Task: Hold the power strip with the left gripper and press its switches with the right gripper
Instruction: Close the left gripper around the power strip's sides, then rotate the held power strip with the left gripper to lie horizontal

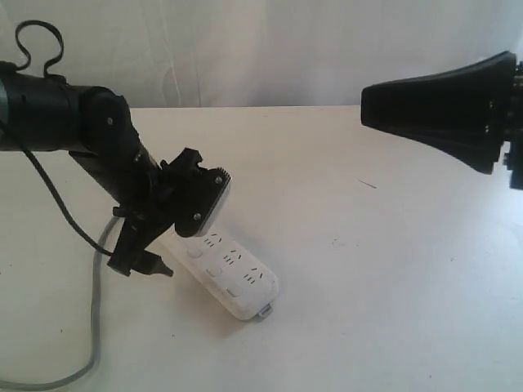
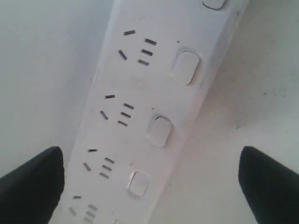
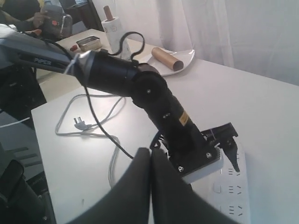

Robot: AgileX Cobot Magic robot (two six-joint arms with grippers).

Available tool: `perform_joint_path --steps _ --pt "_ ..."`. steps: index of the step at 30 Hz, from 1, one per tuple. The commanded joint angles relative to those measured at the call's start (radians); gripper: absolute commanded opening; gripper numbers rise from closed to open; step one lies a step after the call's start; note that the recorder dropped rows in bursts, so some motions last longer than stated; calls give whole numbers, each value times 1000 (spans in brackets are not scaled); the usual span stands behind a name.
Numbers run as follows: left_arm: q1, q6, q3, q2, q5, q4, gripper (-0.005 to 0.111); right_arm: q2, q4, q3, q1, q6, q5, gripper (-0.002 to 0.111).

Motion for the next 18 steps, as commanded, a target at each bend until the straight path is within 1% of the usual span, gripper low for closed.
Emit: perform_joint_path --steps 1,6,7,9,11,14,18 --pt "-13 17 0 63 34 -21 105 -7 8 2 1 8 -29 0" --pt "-22 35 -28 74 -16 -1 105 -7 8 2 1 9 -45 0" --pt "-18 35 -62 77 -37 1 105 -7 8 2 1 9 -45 0" --pt "-10 35 -112 93 -34 -2 105 -7 8 2 1 9 -47 0" --pt "-10 42 -141 113 25 -2 105 -7 8 2 1 10 -47 0" --pt "-10 54 -141 143 77 -2 105 -7 8 2 1 34 -68 0" --pt "-10 50 -141 173 88 8 105 -7 8 2 4 36 -94 0"
